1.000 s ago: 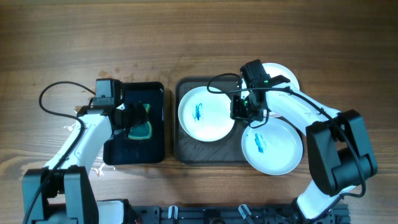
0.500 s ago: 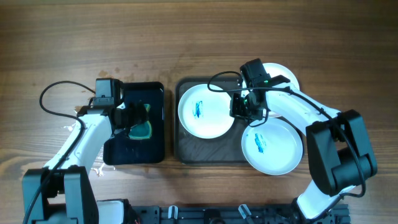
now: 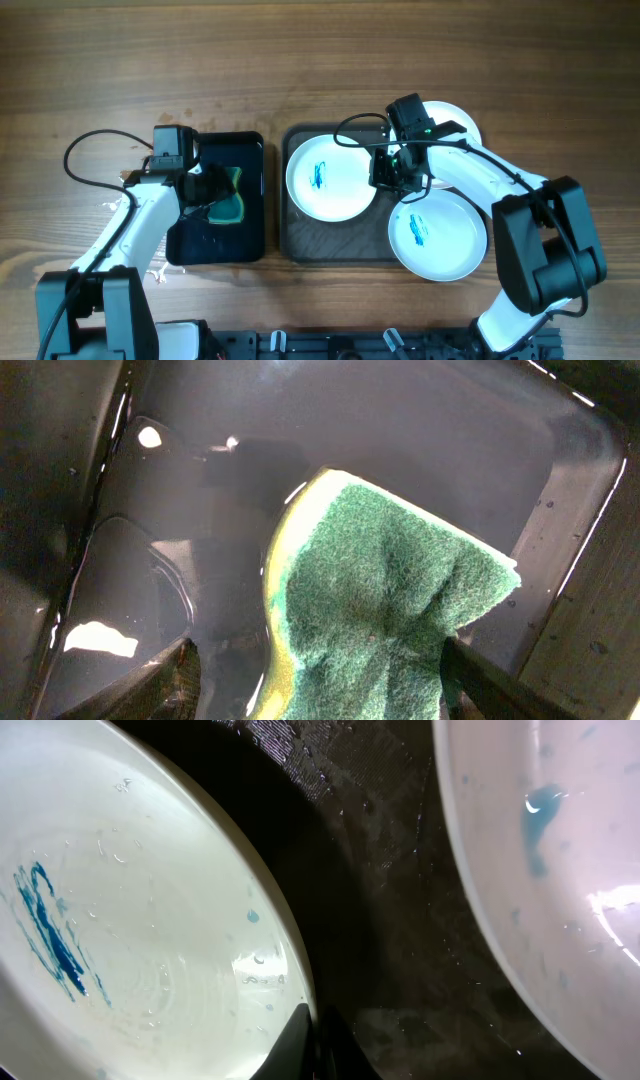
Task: Clean dirty plates on tray and stack at the side
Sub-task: 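Grasp the green sponge with the left gripper and lift it from water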
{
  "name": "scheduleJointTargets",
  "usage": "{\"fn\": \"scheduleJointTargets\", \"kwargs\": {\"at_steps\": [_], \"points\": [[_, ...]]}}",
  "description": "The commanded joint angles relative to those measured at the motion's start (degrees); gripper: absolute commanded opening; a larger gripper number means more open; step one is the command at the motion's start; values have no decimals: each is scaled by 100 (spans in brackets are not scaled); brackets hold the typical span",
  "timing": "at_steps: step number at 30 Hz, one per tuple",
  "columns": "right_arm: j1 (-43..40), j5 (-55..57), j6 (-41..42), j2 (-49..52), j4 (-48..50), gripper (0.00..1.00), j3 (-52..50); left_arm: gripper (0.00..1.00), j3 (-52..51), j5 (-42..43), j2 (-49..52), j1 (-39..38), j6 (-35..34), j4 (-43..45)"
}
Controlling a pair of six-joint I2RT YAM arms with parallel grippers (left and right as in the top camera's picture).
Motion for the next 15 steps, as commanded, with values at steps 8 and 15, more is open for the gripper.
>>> {"fn": "scheduleJointTargets", "kwargs": {"at_steps": [8,15], "points": [[9,177,61,96,31,4,-48,60,35,1228,39,24,540,173],[9,177,61,96,31,4,-48,49,-273,887,114,24,673,72]]}}
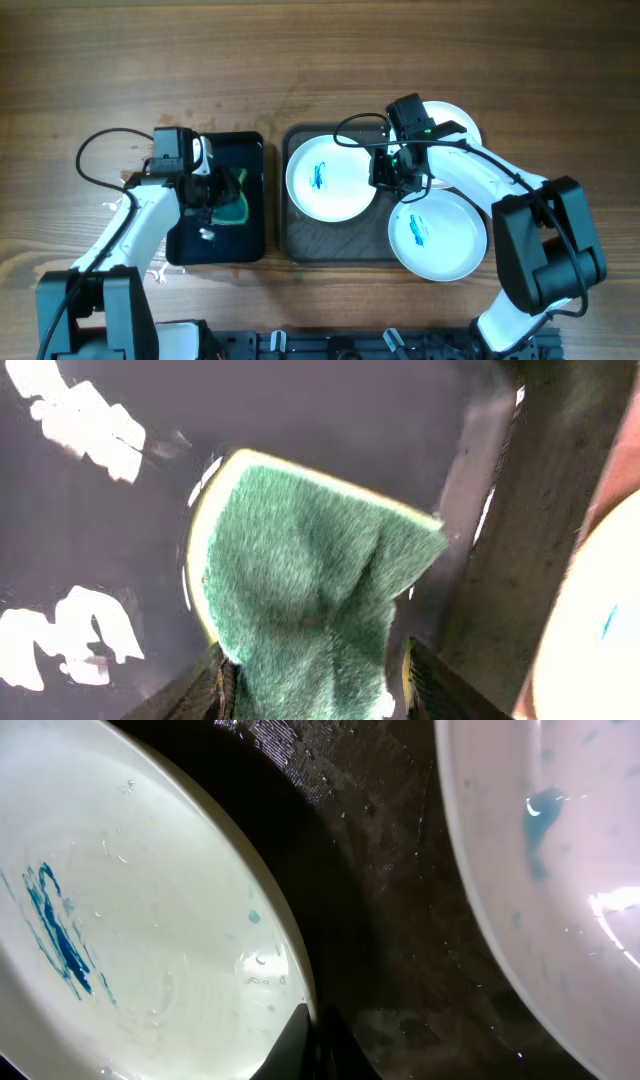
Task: Clean dirty plates on tray and stack at the side
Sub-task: 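Grasp the green sponge with the left gripper and lift it from water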
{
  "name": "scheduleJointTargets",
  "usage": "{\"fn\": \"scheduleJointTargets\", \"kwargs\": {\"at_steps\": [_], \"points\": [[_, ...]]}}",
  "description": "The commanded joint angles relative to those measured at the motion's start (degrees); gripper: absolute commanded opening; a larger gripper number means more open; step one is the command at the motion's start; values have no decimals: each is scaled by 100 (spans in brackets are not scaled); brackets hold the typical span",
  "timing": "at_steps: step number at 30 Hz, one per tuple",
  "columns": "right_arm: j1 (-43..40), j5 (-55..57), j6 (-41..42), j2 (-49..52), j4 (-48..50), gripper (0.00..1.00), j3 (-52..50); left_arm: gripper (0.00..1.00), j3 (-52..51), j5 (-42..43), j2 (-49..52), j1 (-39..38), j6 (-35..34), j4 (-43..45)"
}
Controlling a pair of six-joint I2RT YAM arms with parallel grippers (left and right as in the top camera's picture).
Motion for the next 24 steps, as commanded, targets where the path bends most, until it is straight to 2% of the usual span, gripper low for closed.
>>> {"fn": "scheduleJointTargets", "kwargs": {"at_steps": [1,2,4,6,11,15,24], "points": [[9,179,61,96,11,4,-48,46,-188,-96,164,20,155,-46],[9,175,63,96,13,4,-48,44,-192,-98,251,20,155,-46],[9,136,61,96,17,4,-48,31,-192,-96,498,22,131,24],[9,138,61,96,20,5,-48,4,-192,-94,713,22,-50,153],[9,136,59,96,52,4,-48,4,-22,-94,555,20,-214,238],[9,131,7,96,55,4,-48,4,238,-162,-79,20,-212,-48],[9,48,-238,96,52,4,-48,4,256,-1784,-1729,-90,-127,-323]]}}
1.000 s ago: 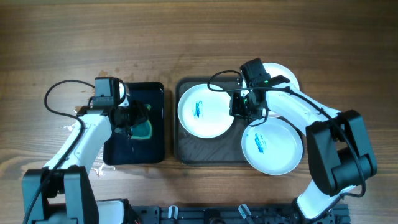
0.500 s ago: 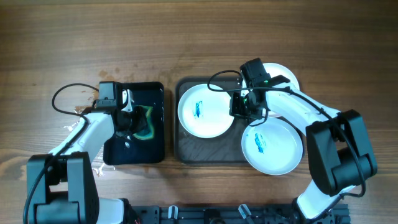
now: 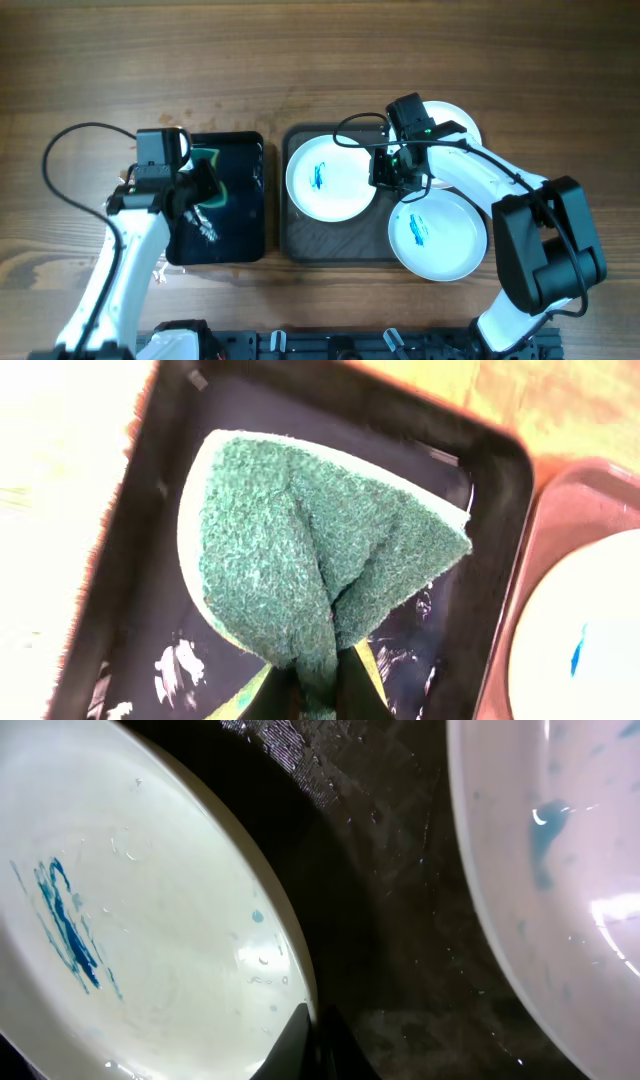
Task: Clean dirty plates on tray and stack at the side
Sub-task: 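Grasp the green sponge with the left gripper and lift it from water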
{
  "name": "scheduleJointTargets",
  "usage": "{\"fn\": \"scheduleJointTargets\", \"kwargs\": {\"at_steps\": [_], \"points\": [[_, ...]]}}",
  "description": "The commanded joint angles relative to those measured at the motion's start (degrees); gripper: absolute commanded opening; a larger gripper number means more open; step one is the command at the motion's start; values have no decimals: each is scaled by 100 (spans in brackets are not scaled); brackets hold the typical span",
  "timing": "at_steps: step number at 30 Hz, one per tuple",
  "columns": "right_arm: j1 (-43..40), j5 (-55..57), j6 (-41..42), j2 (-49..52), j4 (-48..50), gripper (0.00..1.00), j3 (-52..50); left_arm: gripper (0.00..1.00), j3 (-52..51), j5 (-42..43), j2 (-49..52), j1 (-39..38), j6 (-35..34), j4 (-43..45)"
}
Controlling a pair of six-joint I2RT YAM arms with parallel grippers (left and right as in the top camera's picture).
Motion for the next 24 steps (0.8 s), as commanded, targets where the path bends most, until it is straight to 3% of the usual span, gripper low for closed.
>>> {"fn": "scheduleJointTargets", "kwargs": {"at_steps": [1,4,8,12,16,18,22,24], "points": [[9,55,-149,96,13,4,-48,4,140,-852,-463,-190,166,129],[9,55,-144,96,-7,4,-48,4,140,-1121,-514,-581,271,330],[9,55,-151,96,0,4,-48,4,140,-2599,-511,-1320,315,422],[9,55,-151,96,-4,4,-48,4,140,-3484,-511,-1784,315,498],[9,55,-153,96,-9,4,-48,4,140,-3648,-511,-1919,271,498],[9,55,-153,96,-17,4,-48,4,138,-3062,-511,-1912,92,411],[9,52,-149,96,-17,4,-48,4,138,-400,-319,-1779,-326,326],[9,52,-151,96,-15,4,-48,4,138,114,-133,-1700,-662,334]]}}
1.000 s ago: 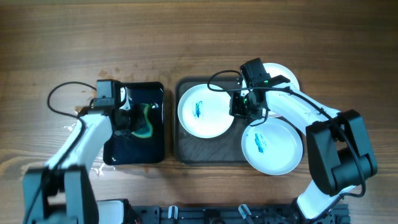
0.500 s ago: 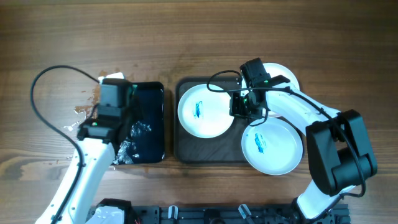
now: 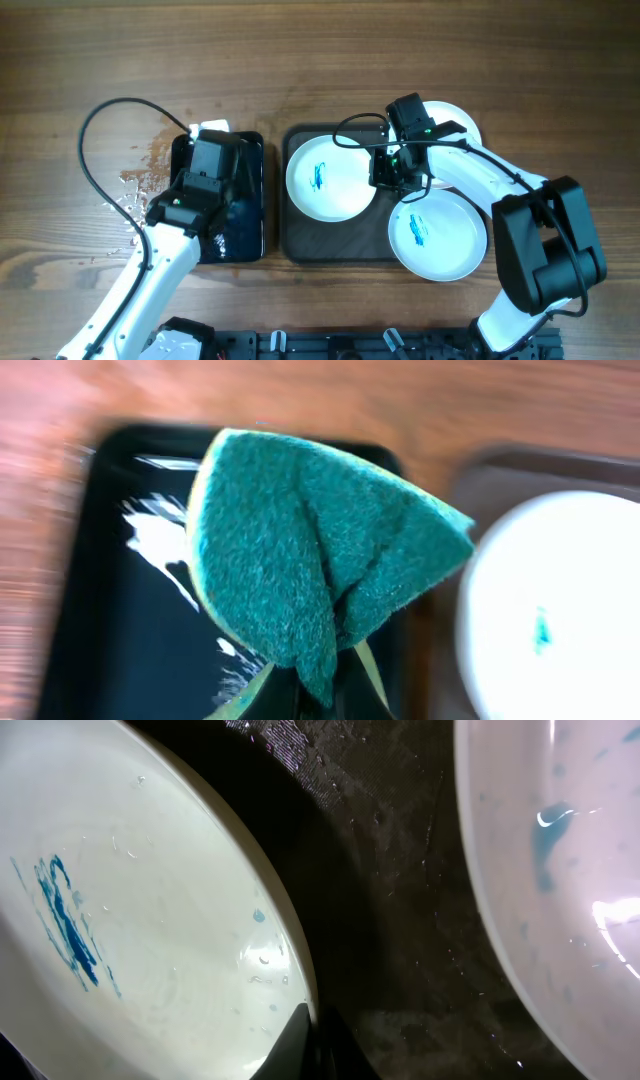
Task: Clean dirty plates on tray and stack at the side
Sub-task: 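Grasp the green sponge with the left gripper and lift it from water, then scrub the held plate's surface with the sponge in the left gripper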
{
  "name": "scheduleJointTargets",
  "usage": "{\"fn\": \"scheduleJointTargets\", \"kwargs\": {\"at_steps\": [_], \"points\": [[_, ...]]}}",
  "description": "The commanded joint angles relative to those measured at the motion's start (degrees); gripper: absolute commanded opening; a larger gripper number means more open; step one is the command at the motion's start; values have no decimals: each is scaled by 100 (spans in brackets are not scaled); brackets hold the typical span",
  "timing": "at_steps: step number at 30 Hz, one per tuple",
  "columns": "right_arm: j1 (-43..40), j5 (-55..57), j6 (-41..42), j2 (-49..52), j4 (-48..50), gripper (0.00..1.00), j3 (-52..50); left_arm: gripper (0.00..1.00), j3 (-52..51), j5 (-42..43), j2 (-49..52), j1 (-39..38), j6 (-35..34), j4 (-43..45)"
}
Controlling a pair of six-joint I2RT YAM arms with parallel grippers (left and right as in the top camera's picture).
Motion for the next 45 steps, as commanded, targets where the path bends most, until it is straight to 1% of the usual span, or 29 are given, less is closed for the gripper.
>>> {"fn": "scheduleJointTargets", "kwargs": {"at_steps": [1,4,8,9,10,11,12,14,17,20,22,23,27,29,31,33,35,38,41,42,43,45], "points": [[9,52,-87,96,-9,4,-48,4,131,1668,282,162,-597,48],[9,52,-90,96,-4,4,-48,4,131,2579,501,503,-597,280],[9,52,-109,96,-9,4,-48,4,131,2776,509,1001,-767,319],[9,50,-131,96,-9,4,-48,4,131,3145,511,1172,-837,411],[9,50,-131,96,-2,4,-48,4,131,3700,518,1276,-852,597],[9,50,-136,96,20,4,-48,4,131,4258,546,1303,-1080,890],[9,33,-149,96,28,4,-48,4,131,4424,595,1237,-1296,1071],[9,31,-146,96,31,4,-48,4,131,4500,837,933,-1510,1392],[9,11,-201,96,20,4,-48,4,131,4496,1449,389,-1738,1838],[9,9,-214,96,4,4,-48,4,131,4496,2308,-232,-1902,2483],[9,-33,-214,96,4,4,-48,4,133,4334,2632,-479,-1904,2710],[9,-127,-212,96,7,4,-48,4,133,4120,2830,-619,-1902,2763],[9,-162,-214,96,4,4,-48,4,133,3462,3193,-776,-1875,2776],[9,-162,-214,96,0,4,-48,4,133,2699,3329,-800,-1602,2761],[9,-162,-214,96,-28,5,-48,4,133,1784,3366,-798,-1574,2667],[9,-160,-214,96,-66,4,-48,4,133,1067,3366,-798,-1576,2618],[9,-160,-214,96,-81,4,-48,4,133,688,3366,-800,-1580,2618],[9,-153,-153,96,-81,4,-48,4,133,334,3364,-804,-1606,2564],[9,-94,-17,96,-46,4,-48,4,184,-208,3357,-907,-1641,2343],[9,-94,-20,96,-26,4,-48,4,245,-63,3357,-966,-1622,2258],[9,-94,-22,96,-11,4,-48,4,302,442,3359,-1040,-1508,2269],[9,-94,-22,96,26,4,-48,4,352,1370,3359,-1246,-1491,2461]]}}
